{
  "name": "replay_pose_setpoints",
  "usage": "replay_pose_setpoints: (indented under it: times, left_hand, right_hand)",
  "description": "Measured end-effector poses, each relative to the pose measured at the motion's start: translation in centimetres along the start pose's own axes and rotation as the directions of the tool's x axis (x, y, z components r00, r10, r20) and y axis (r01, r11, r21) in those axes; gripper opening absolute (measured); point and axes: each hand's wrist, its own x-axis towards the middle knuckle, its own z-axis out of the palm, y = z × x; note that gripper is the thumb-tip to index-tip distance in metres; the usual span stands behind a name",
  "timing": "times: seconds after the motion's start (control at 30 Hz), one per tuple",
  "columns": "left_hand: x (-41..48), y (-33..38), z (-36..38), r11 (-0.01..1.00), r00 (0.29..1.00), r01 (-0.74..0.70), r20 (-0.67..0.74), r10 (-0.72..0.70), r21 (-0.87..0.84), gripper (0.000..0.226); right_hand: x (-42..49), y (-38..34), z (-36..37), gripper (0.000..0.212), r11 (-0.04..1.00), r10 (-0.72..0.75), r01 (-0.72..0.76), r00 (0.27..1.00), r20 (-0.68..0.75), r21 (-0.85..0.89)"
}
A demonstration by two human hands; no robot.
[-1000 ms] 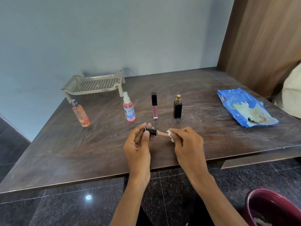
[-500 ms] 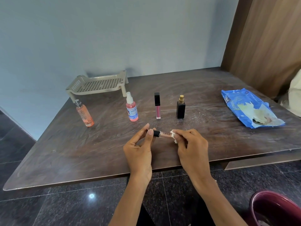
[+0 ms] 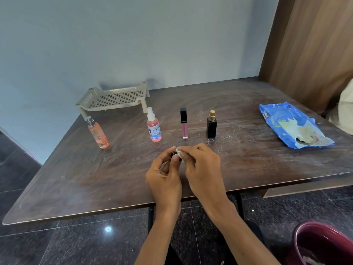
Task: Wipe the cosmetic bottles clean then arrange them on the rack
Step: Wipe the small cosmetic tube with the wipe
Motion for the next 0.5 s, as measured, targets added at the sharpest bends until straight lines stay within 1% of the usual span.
replay_pose_setpoints:
  times: [0.07,0.17,0.23,0.3,0.37,0.5]
  left_hand:
    - [-0.1,-0.1,0.0,1.0,1.0,-0.004,-0.007,0.005,0.017,0.018]
    - [-0.1,-0.1,0.1,1.0,1.0,-0.015,-0.017,0.015,0.017,0.019]
    - [-0.1,0.0,0.2,0.999,0.999,-0.036,-0.017,0.037,0.036,0.019]
    - [-0.1,-0.1,0.2,0.999,1.0,-0.027,-0.01,0.028,0.04,0.019]
    - [-0.1,-0.3,0.1,0.999,1.0,-0.021,-0.003,0.021,0.031,0.02]
    - [-0.3,0.1,0.1,1.0,0.999,-0.03,-0.018,0.03,-0.006,0.019]
  right_hand:
    - [-0.3,0.7,-0.9,0.017,0.999,0.031,-0.032,0.999,-0.024,-0.016]
    - [-0.9,2.3,-2.6,0.017,0.988,0.147,-0.149,0.988,-0.044,-0.047]
    - [-0.9,3.1,-3.1,0.016,0.978,0.178,-0.184,0.982,-0.063,-0.098]
    - [-0.6,3.2,-3.0,0.015,0.977,0.17,-0.177,0.984,-0.061,-0.122]
    - [-0.3,2.5,-2.4,0.015,0.983,0.143,-0.146,0.989,-0.033,-0.108]
    - [0.3,0.3,-0.6,0.016,0.999,0.033,-0.032,0.999,0.016,-0.039]
